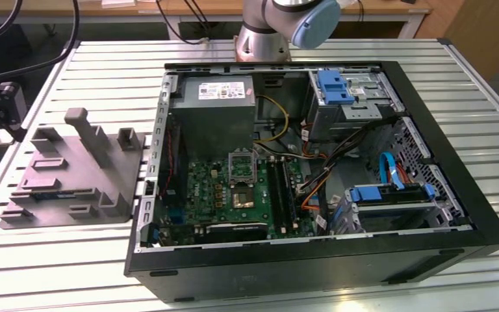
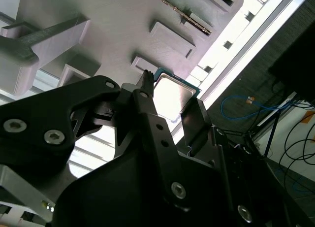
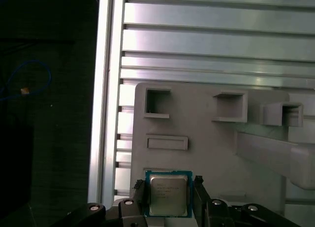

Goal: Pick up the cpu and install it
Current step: 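Pick up the cpu and move it towards the insertion slot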

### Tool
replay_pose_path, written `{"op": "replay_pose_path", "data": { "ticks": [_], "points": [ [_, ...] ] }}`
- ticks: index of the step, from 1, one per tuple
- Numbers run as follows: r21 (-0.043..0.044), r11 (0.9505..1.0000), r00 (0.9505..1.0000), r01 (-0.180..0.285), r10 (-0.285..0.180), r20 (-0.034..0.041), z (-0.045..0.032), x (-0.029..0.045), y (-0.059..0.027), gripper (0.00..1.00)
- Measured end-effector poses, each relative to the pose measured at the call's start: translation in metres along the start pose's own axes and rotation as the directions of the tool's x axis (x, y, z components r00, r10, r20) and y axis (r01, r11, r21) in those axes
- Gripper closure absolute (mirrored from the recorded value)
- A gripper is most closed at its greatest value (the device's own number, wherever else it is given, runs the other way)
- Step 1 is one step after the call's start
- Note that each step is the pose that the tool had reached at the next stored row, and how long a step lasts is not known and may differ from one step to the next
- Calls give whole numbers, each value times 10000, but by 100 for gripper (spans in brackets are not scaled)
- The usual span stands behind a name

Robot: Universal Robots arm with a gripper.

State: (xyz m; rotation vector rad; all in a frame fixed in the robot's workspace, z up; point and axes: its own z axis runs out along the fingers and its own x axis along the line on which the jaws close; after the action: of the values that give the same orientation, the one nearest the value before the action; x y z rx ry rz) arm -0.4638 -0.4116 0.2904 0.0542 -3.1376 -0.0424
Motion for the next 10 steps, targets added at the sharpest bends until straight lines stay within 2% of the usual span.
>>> {"op": "replay_pose_path", "data": {
  "ticks": [10],
  "points": [
    [2,10000,10000,0,0,-3,-14,0,0,53]
  ]
}}
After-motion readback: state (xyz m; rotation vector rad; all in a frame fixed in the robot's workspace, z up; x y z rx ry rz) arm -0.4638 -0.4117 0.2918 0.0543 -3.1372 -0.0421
